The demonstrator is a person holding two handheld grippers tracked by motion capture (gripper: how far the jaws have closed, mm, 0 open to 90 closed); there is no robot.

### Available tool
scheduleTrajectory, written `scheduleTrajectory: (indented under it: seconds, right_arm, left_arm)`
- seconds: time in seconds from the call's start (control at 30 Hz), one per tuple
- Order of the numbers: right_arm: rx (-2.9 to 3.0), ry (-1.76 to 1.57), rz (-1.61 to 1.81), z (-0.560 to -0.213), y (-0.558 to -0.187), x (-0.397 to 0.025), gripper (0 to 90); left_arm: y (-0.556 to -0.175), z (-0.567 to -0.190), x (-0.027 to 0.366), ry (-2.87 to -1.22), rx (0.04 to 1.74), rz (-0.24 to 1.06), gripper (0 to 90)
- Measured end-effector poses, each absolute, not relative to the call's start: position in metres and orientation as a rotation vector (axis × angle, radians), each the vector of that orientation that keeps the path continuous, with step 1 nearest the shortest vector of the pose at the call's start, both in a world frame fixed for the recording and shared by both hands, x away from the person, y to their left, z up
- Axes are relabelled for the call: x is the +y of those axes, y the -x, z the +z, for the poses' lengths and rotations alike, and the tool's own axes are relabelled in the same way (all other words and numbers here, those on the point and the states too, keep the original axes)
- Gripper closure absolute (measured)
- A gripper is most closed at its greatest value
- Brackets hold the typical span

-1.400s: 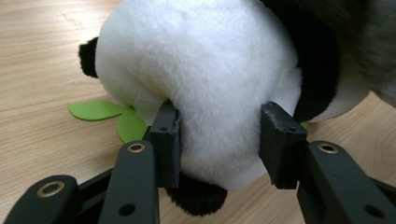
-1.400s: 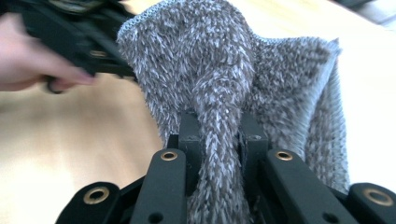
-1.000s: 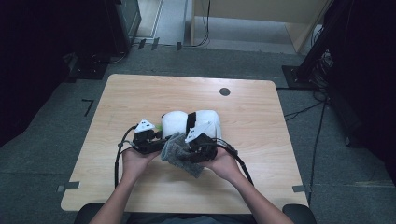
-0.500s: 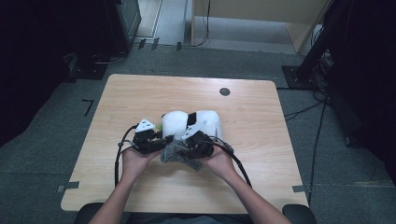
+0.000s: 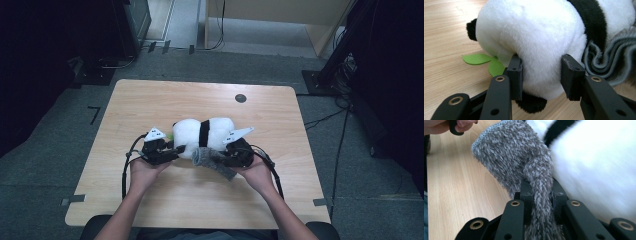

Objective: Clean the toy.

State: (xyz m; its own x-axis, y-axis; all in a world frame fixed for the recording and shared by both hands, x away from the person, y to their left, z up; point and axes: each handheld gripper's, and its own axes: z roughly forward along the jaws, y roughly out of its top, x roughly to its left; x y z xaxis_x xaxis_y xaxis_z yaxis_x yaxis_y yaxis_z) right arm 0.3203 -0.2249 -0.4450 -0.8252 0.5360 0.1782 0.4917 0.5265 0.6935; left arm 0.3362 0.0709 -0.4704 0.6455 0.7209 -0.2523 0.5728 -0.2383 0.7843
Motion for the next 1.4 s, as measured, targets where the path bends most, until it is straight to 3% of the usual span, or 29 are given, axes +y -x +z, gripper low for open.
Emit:
scheduleTrajectory:
  seconds: [0.73,1.03,1.4]
  right_arm:
    - [2.562,-1.124,1.188,-0.441,-0.319,-0.306,77.7]
    - [2.608,-1.025,1.240,-0.432,-0.313,-0.295,78.0]
    - [2.723,-0.840,1.264,-0.428,-0.314,-0.249,78.0]
  left_arm:
    - [-0.336,-0.471,0.071,-1.926,1.016,0.187,58.5]
    - [-0.339,-0.471,0.073,-1.901,1.026,0.180,56.4]
    - [-0.339,-0.471,0.073,-1.893,1.039,0.197,49.1]
